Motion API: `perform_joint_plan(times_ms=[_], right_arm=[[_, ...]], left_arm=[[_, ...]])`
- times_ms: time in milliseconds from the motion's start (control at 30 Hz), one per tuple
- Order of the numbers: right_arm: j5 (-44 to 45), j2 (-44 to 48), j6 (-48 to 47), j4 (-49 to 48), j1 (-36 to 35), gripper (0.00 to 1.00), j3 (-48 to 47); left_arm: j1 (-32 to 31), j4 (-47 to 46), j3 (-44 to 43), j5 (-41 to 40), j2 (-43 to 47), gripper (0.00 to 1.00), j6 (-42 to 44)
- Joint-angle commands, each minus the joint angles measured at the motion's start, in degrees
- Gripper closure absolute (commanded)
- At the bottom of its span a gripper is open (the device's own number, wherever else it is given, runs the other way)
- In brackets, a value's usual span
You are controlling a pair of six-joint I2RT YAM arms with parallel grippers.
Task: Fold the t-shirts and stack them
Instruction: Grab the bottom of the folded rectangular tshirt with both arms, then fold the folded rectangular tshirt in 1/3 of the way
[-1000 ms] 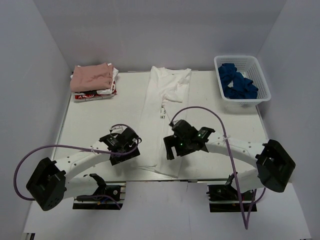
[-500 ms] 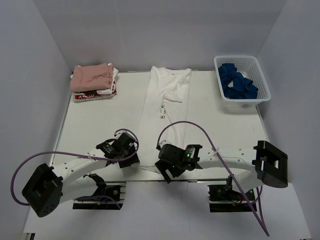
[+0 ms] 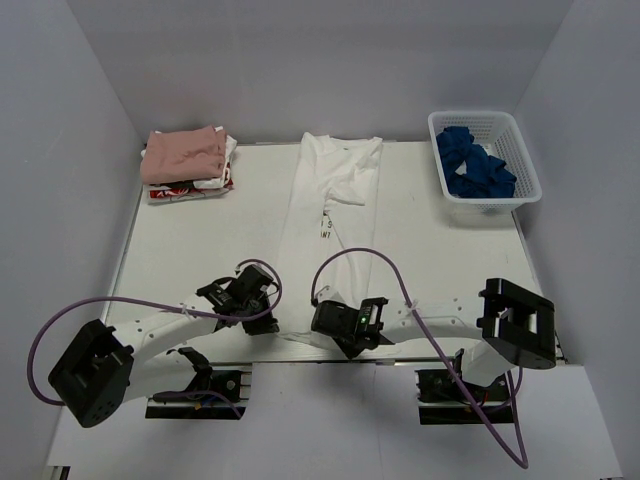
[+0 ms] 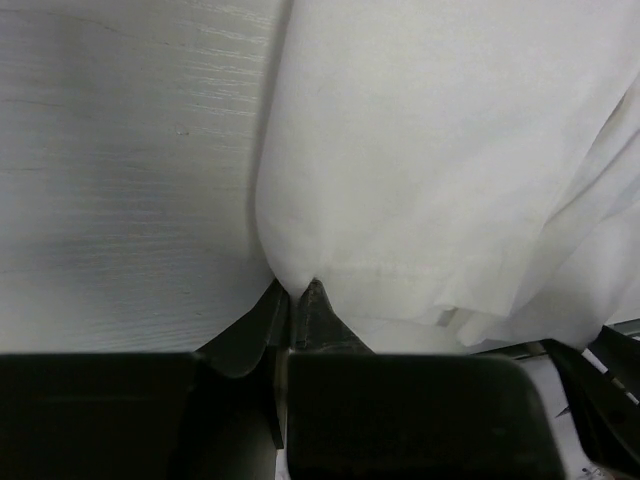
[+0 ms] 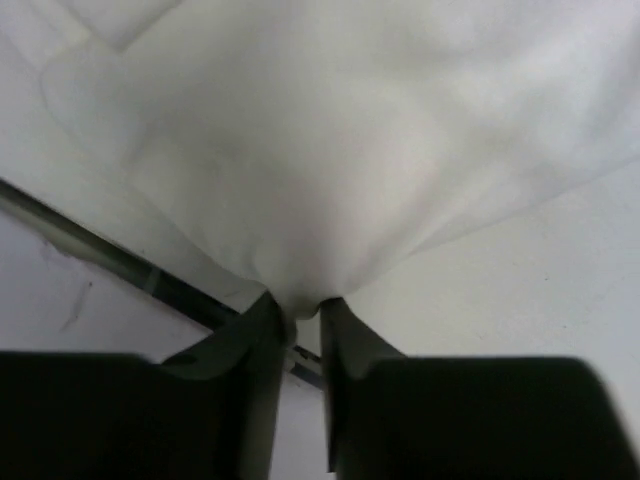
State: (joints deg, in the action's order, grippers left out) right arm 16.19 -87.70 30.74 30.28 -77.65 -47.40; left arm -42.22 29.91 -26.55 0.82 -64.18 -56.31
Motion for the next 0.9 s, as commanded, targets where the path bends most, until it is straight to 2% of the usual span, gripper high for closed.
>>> perform_joint_plan(times_ms=[0,33,100,200,333,500,533,700,867], right_arm=[[4.9,-1.5,0.6,-0.1,0.2,0.79,0.8],[5.2,-1.1,1.0,0.3,0.3,0.88,0.9],[5.8,0.2,2.6,0.8,0.7,0.97,0.6],[8.1,1.8,3.8,1.6,1.4,1.0,-0.1],[13.9,3.6,3.9,2.5,4.5,1.0,-3.0],[13.4,3.3,0.8,-0.8,13.9,1.0,-6.5],[13.3,3.2,0.6,-2.2,17.8,1.0,-7.2],[14.8,1.3,-2.9,-5.8,24.0,1.0,-13.9],[13.4,-4.0,-7.2,-8.4,31.3,1.0,-20.4]], left_arm=[[-0.1,2.6,0.6,0.1,0.2,1.0,1.5],[-0.1,3.3,-0.1,0.1,0.7,1.0,1.5],[-0.1,3.3,-1.9,0.1,1.3,1.0,2.0],[-0.1,3.8,-4.9,-2.0,1.3,1.0,2.5],[0.6,2.7,-13.8,-7.3,-2.9,1.0,3.0],[2.2,7.3,-27.6,-13.4,-13.2,1.0,3.1],[2.7,8.0,-29.5,-15.0,-15.0,1.0,3.1],[7.2,8.5,-43.5,-16.3,-24.7,1.0,6.3],[10.0,6.0,-53.7,-15.2,-32.7,1.0,11.2]])
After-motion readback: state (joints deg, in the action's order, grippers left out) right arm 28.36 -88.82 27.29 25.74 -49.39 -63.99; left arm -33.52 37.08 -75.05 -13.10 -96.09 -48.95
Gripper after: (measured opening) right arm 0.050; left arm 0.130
